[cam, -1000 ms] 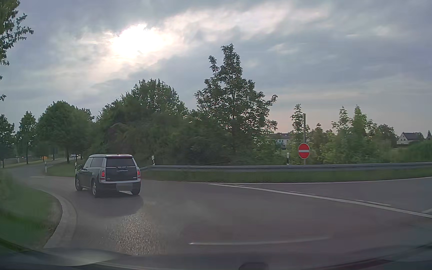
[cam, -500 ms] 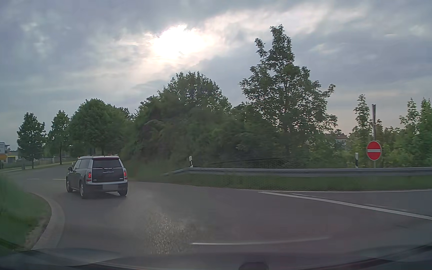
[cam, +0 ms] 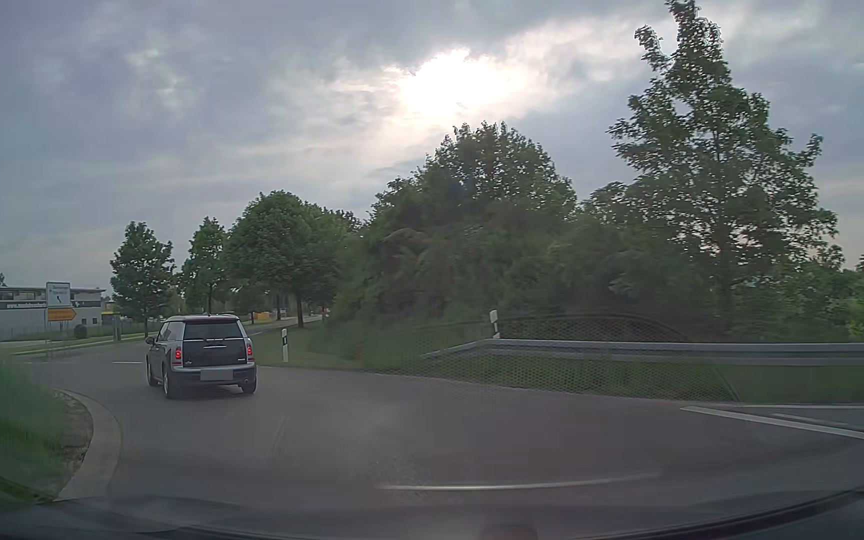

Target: Follow the waypoints while adhering to traffic rules and regulations

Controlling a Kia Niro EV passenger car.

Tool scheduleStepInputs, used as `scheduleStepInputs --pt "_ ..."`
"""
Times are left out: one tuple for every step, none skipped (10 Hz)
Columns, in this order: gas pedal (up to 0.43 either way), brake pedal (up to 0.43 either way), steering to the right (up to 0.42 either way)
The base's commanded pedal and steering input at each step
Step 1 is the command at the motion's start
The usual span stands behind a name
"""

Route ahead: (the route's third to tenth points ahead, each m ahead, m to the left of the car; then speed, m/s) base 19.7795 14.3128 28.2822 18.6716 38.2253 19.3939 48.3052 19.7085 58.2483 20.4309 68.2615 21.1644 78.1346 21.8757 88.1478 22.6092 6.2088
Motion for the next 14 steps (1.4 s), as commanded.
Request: scheduleStepInputs --pt "0.130 0.000 -0.269" --pt "0.130 0.000 -0.269" --pt "0.130 0.000 -0.268" --pt "0.130 0.000 -0.268" --pt "0.130 0.000 -0.266" --pt "0.130 0.000 -0.264" --pt "0.130 0.000 -0.261" --pt "0.130 0.000 -0.257" --pt "0.130 0.000 -0.253" --pt "0.130 0.000 -0.250" --pt "0.130 0.000 -0.248" --pt "0.130 0.000 -0.242" --pt "0.130 0.000 -0.234" --pt "0.130 0.000 -0.216"
